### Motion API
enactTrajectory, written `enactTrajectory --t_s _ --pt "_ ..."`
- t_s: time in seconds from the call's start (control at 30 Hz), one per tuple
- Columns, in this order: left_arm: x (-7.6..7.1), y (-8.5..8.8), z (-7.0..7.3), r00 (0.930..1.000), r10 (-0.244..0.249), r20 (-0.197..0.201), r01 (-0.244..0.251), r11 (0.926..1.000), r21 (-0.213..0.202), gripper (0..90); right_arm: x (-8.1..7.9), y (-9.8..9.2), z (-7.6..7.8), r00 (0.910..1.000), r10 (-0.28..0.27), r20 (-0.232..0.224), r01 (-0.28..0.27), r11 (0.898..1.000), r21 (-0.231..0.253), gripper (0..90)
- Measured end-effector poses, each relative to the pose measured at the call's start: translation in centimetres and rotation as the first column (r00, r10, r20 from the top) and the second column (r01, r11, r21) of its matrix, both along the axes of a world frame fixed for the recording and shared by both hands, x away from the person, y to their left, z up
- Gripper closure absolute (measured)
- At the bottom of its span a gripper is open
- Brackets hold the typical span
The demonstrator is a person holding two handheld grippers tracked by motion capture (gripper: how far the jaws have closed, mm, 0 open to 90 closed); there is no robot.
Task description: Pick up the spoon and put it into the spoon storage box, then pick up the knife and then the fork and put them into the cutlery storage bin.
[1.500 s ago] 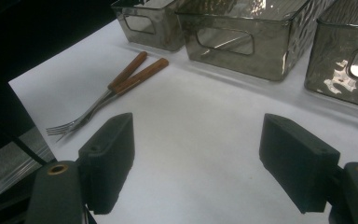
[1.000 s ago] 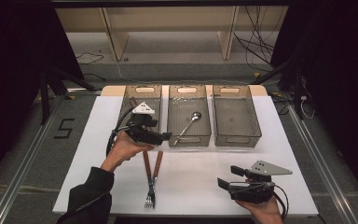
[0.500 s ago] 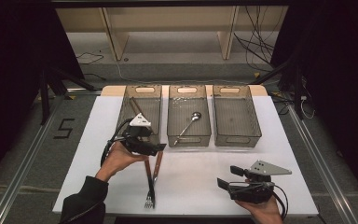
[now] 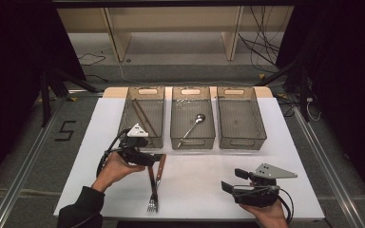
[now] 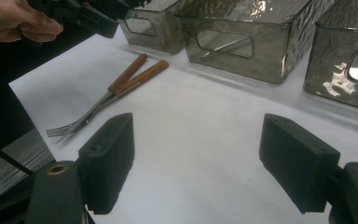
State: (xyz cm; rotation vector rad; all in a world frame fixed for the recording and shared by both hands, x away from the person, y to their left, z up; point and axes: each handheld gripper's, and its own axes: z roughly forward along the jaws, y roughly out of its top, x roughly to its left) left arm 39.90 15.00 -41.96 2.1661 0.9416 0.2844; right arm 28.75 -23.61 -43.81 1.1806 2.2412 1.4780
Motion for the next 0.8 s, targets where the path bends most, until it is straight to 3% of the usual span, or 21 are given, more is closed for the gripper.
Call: enactTrajectory --t_s 0.3,0.8 --pt "0.0 -0.1 -0.8 1.0000 0.008 -0.001 -0.008 0.9989 0.046 27.4 0.0 0.0 0.0 1.0000 0.000 0.001 0.000 1.000 -0.001 27.3" --pt "0.0 -0.5 -1.7 0.9993 -0.036 0.013 0.035 0.9967 0.073 73.1 0.1 -0.1 -0.1 1.0000 0.005 0.002 -0.005 1.000 -0.005 27.3"
